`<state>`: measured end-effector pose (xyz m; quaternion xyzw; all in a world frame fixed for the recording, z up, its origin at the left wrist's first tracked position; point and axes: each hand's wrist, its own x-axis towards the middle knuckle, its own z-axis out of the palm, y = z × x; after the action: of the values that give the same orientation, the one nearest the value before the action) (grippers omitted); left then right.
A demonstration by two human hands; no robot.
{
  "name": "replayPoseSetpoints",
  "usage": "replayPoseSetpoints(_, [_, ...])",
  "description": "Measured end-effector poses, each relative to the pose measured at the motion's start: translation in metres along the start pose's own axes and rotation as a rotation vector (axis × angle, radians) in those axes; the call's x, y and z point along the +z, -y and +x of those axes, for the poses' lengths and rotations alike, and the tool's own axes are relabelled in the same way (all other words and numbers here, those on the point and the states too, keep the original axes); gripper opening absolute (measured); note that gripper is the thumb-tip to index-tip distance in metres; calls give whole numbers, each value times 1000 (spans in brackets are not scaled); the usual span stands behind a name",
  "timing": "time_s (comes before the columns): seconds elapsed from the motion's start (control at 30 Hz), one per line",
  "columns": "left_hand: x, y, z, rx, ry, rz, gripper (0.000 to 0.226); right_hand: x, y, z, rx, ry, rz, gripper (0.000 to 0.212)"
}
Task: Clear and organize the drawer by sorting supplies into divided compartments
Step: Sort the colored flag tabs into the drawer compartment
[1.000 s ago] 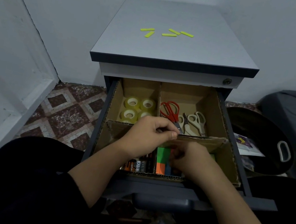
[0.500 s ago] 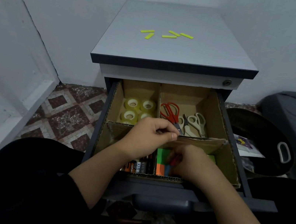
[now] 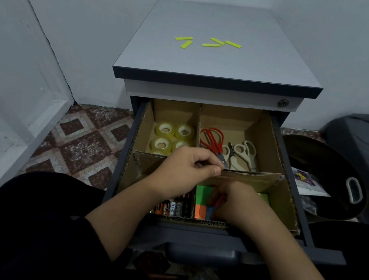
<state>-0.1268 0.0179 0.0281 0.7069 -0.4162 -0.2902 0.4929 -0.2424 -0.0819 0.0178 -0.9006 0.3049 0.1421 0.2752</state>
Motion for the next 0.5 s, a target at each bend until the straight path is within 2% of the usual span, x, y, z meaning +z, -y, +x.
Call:
replayPoseSetpoints(0.17, [1, 0, 0, 4, -2, 2, 13, -13, -7, -7, 92, -84, -38, 17])
replayPoseSetpoints(0.3, [-1, 0, 0, 1, 11, 12, 14, -27, -31, -11, 243, -261, -229, 15])
replayPoseSetpoints(0.5, [0, -2, -1, -10, 24, 10, 16, -20, -27, -13, 282, -142, -272, 20])
